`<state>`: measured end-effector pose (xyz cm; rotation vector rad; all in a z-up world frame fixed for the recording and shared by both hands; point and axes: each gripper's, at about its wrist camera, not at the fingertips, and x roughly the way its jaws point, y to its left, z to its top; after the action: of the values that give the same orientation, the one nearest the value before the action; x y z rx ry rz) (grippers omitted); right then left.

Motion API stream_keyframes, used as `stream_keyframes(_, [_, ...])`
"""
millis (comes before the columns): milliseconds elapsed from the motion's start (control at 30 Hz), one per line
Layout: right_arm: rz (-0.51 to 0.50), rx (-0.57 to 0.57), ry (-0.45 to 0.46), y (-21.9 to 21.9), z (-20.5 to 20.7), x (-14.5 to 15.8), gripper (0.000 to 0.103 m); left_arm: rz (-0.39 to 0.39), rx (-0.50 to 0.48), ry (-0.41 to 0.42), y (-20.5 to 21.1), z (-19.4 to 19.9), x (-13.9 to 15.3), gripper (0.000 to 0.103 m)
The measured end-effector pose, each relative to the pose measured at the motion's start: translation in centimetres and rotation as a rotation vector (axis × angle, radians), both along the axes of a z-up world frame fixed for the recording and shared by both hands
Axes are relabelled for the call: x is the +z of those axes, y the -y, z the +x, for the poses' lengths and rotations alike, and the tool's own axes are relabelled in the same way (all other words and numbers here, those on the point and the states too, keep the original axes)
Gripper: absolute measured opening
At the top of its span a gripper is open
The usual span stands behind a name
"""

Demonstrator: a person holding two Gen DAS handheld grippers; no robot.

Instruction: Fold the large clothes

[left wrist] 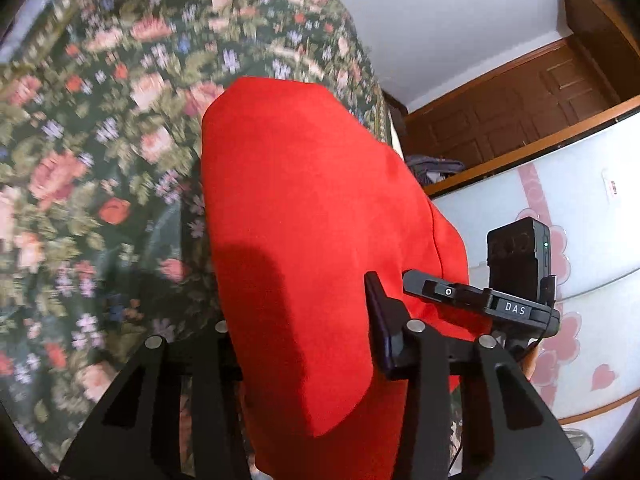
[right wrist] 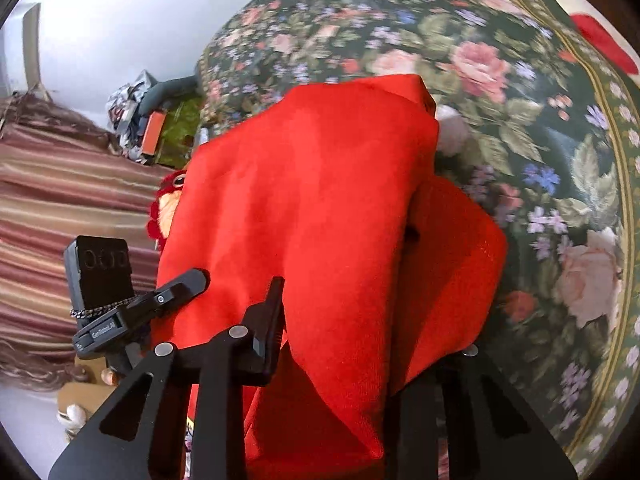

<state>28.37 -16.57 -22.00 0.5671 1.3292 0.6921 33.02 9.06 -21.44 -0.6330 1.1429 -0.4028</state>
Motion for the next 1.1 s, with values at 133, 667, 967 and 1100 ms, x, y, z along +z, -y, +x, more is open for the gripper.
stream_keyframes(133, [0.019,0.017,0.056,-2.5,0.4,2.5,0.027,0.003,0.032,0.063,-2.8,-1.5,3.2,0.043])
stream_keyframes(667, [-0.012,0.125,0.217,-16.3,7.5,6.4,0.027,0.009,0.177,0.176,-16.2,1.6,6.1,0.043])
stream_keyframes(967, [-0.094,0.164,0.166,-24.1,13.4,0.7,0.027,0.026,0.234,0.078,-22.8,6.7,0.1,0.042])
stream_keyframes(1100, [-0.152,0.171,0.121,-26.9,15.5,-2.4,0.027,0.068,0.252,0.018,-24.8,9.0,-3.5,0.043])
